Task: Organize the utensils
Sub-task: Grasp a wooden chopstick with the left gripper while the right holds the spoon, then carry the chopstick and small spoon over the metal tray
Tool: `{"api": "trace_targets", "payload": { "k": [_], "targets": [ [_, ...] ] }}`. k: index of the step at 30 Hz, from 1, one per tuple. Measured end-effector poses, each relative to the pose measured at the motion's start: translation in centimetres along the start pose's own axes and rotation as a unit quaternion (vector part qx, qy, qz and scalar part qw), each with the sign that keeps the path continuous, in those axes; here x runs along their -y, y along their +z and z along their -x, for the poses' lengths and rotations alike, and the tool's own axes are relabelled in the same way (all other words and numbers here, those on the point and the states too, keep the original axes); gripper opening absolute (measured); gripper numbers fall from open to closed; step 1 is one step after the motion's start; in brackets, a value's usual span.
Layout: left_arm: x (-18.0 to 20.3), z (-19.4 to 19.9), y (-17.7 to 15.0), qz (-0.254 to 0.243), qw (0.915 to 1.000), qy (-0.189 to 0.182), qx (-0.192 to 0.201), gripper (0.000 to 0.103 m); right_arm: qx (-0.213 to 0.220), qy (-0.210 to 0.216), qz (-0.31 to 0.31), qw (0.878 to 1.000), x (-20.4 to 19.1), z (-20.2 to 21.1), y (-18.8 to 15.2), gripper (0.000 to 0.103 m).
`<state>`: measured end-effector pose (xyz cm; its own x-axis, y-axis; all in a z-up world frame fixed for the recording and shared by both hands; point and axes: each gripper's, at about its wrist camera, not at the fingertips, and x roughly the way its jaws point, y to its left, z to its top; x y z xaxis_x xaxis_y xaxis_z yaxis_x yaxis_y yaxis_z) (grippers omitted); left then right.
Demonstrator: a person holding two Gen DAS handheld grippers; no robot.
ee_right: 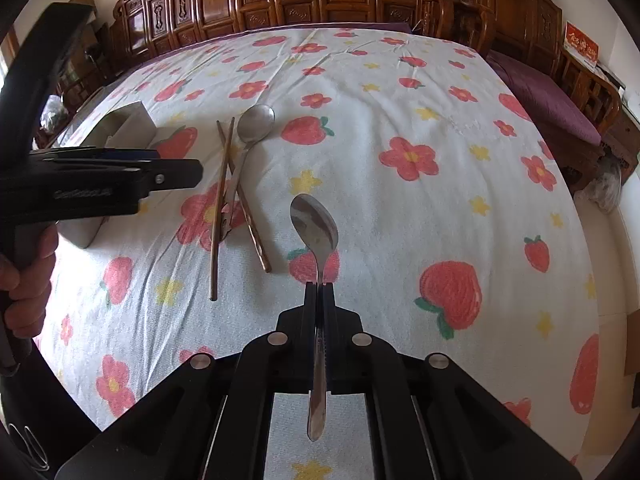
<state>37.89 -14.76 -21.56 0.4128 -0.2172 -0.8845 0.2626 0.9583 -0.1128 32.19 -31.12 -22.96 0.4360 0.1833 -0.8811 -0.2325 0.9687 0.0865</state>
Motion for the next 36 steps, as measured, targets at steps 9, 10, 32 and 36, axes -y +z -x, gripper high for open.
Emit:
{"api": "trace_targets", "payload": {
  "k": [9,10,32,36],
  "targets": [
    [-0.6,-2.8,1.1,0.038,0.9987,0.011,-0.032,0.051,-0.001,0.009,-0.007,1.0,0.5,-0.5,-0.4,0.004],
    [-0.6,-3.1,1.2,0.038,0.9986,0.014,-0.035,0.048,-0.002,0.009,-0.004,1.0,0.4,-0.5,-0.4,0.004],
    [-1.2,-2.6,-0.1,0.03,0.9956,0.074,-0.049,0.004,0.002,0.023,-0.005,1.0,0.3,-0.1,-0.2,0.004],
    [-1.9,-1.4,-0.4,0.03,0.9959,0.076,-0.04,0.004,0.005,0.025,-0.007,1.0,0.4,0.1,-0.2,0.004]
  ]
}}
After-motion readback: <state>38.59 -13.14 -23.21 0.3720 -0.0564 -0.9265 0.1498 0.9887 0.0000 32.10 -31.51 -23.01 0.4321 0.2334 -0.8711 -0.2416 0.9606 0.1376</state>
